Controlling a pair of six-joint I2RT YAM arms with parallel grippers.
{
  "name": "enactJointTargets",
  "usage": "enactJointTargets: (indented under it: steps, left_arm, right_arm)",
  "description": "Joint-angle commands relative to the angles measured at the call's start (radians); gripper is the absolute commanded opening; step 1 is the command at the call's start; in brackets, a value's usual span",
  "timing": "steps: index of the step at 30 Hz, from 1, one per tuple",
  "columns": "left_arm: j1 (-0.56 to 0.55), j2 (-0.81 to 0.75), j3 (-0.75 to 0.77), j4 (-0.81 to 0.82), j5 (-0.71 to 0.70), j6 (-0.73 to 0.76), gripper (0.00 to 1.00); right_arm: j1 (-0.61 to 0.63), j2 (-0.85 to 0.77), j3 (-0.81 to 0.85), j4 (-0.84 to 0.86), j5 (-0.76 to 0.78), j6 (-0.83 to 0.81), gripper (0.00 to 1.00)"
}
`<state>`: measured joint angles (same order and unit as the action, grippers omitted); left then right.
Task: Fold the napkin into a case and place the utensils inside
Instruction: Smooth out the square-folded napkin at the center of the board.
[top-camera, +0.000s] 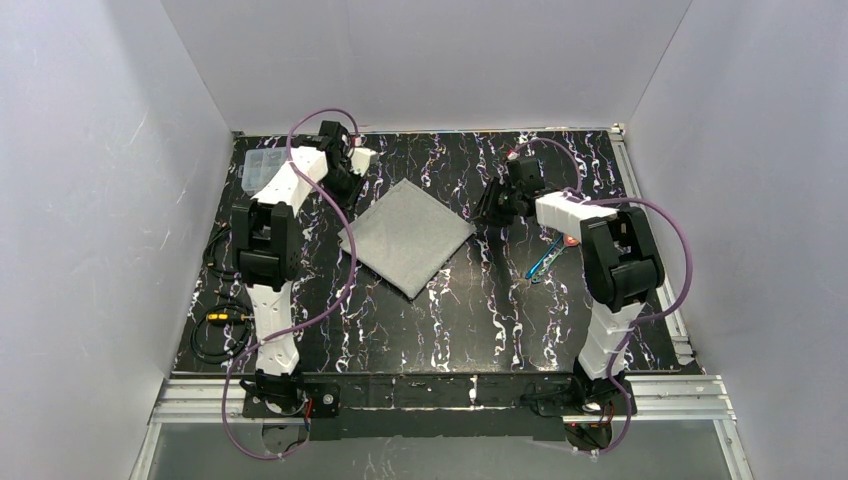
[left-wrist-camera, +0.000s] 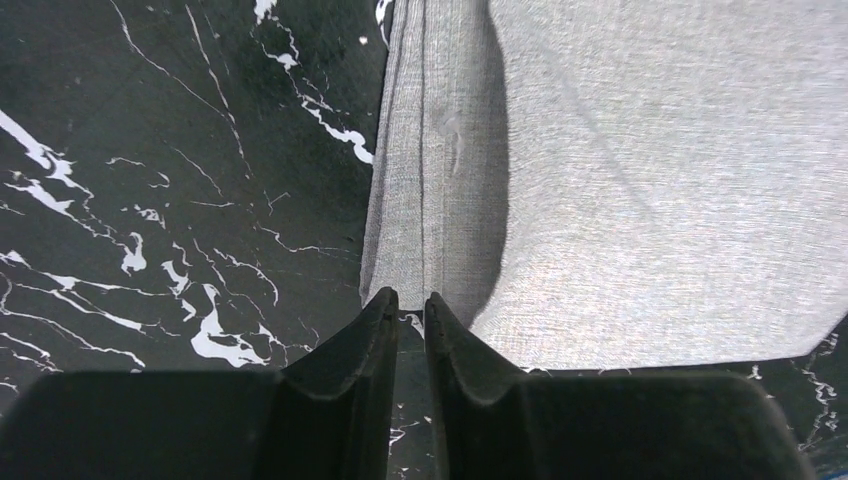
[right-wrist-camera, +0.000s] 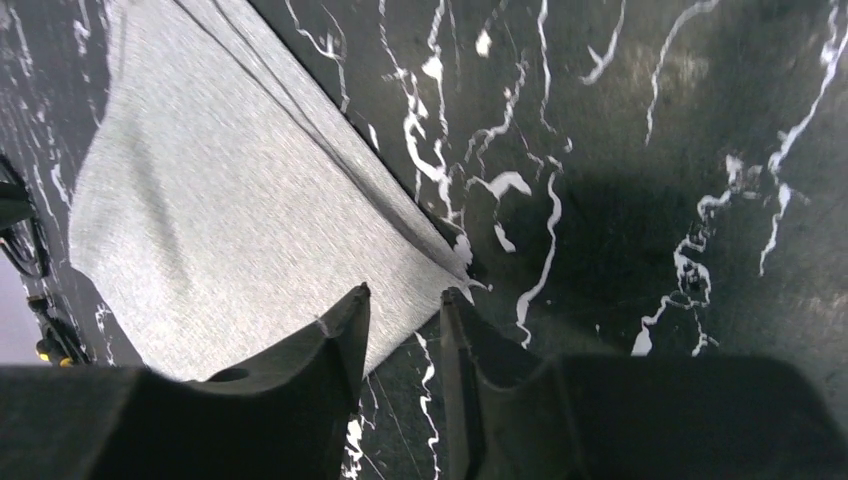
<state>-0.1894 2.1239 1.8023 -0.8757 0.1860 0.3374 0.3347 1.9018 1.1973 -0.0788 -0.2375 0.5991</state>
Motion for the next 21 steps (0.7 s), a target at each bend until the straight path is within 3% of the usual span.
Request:
enactJointTargets:
  steps: [1, 6, 9, 16, 21]
  left_arm:
    - [-0.003, -0.024, 0.083, -0.098, 0.082, 0.002, 0.18]
    - [-0.005, 0.013, 0.077, -0.15, 0.198, 0.018, 0.23]
    - [-0.005, 0.067, 0.08, -0.172, 0.22, 0.019, 0.23]
    - [-0.011, 0.106, 0.084, -0.145, 0.215, -0.001, 0.19]
    - [-0.028, 0.122, 0.104, -0.101, 0.141, -0.01, 0.0]
  right_arm:
    - [0.016, -0.015, 0.096, 0.035, -0.013, -0.011, 0.45]
    - [0.084, 0.097, 0.272, -0.026, -0.023, -0.057, 0.62]
    - [0.098, 0.149, 0.334, -0.047, -0.035, -0.064, 0.62]
    - [0.099, 0.118, 0.256, -0.047, -0.048, -0.073, 0.37]
    - [0.061, 0.075, 0.129, 0.006, -0.091, -0.028, 0.29]
